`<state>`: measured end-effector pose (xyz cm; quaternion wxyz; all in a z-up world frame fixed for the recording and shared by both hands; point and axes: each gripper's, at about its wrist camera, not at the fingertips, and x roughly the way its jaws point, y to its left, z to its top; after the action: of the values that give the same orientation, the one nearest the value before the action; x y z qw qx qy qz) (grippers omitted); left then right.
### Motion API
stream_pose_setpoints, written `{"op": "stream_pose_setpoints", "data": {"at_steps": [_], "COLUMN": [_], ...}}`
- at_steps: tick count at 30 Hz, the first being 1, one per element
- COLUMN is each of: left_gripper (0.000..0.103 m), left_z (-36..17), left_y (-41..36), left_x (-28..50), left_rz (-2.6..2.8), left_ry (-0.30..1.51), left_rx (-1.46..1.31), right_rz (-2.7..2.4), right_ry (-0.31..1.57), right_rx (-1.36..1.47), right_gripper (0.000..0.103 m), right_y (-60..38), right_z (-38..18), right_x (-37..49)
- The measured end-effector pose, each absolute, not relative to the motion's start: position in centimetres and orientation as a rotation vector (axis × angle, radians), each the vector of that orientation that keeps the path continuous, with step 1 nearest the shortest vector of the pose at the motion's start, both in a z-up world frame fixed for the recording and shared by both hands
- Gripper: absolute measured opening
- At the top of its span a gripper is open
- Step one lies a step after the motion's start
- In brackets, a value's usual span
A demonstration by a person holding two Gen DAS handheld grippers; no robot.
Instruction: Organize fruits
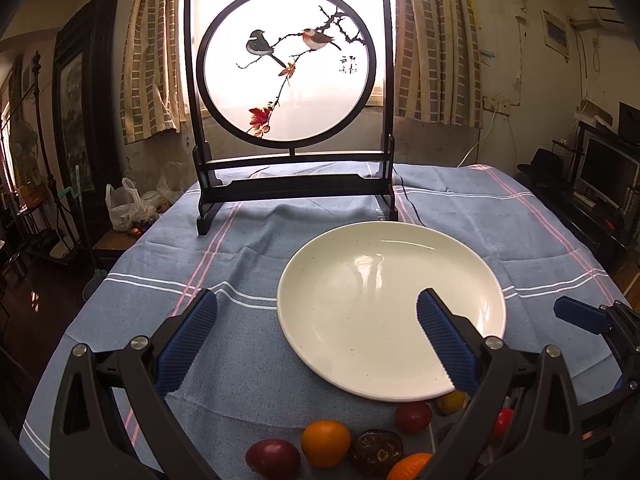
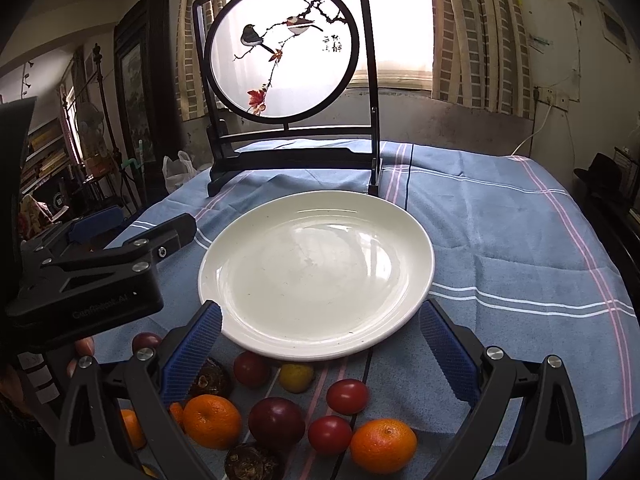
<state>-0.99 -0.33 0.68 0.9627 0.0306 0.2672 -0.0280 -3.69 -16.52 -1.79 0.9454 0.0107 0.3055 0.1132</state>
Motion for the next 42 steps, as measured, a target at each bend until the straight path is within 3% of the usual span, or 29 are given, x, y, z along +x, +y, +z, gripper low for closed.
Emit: {"op": "stream_pose_setpoints", "data": {"at_steps": [15, 26, 33, 37, 38, 39, 40, 41, 42], "left_gripper": [0.098, 0.098, 0.098, 0.097, 0.093, 0.078, 0.07, 0.063, 0.05], "left_z": [0.6, -6.0, -8.7, -9.4, -9.4, -9.5, -9.6, -9.6, -9.5], "left_y": [0.3, 3.2, 2.0, 2.1, 2.2, 2.1, 2.1, 2.1, 2.1], "left_x": [-9.0, -17.2, -17.8, -16.9, -16.6, -16.5, -16.3, -16.2, -16.3], "left_rz": [-0.201, -0.516, -0.564, -0.555, -0.557, -0.565, -0.569, -0.56, -0.563], "left_ry": [0.547, 0.815, 0.887, 0.923, 0.931, 0.94, 0.956, 0.956, 0.952], "left_rx": [0.239, 0.31, 0.343, 0.309, 0.303, 0.298, 0.298, 0.299, 0.3], "right_rz": [0.323, 0.513, 0.457, 0.446, 0.447, 0.452, 0.455, 0.451, 0.457], "right_ry": [0.64, 0.796, 0.885, 0.93, 0.947, 0.968, 0.986, 0.984, 0.981], "right_rx": [-0.13, -0.245, -0.308, -0.304, -0.301, -0.294, -0.294, -0.294, -0.287], "right_gripper": [0.099, 0.098, 0.082, 0.063, 0.053, 0.046, 0.034, 0.032, 0.032], "right_y": [-18.9, -19.2, -20.6, -21.2, -21.2, -21.3, -21.3, -21.3, -21.4], "right_z": [-0.2, -3.7, -6.3, -7.4, -7.8, -8.2, -8.6, -8.7, -8.7], "right_x": [-12.2, -18.9, -19.5, -18.2, -17.8, -17.4, -17.0, -16.8, -16.8]}}
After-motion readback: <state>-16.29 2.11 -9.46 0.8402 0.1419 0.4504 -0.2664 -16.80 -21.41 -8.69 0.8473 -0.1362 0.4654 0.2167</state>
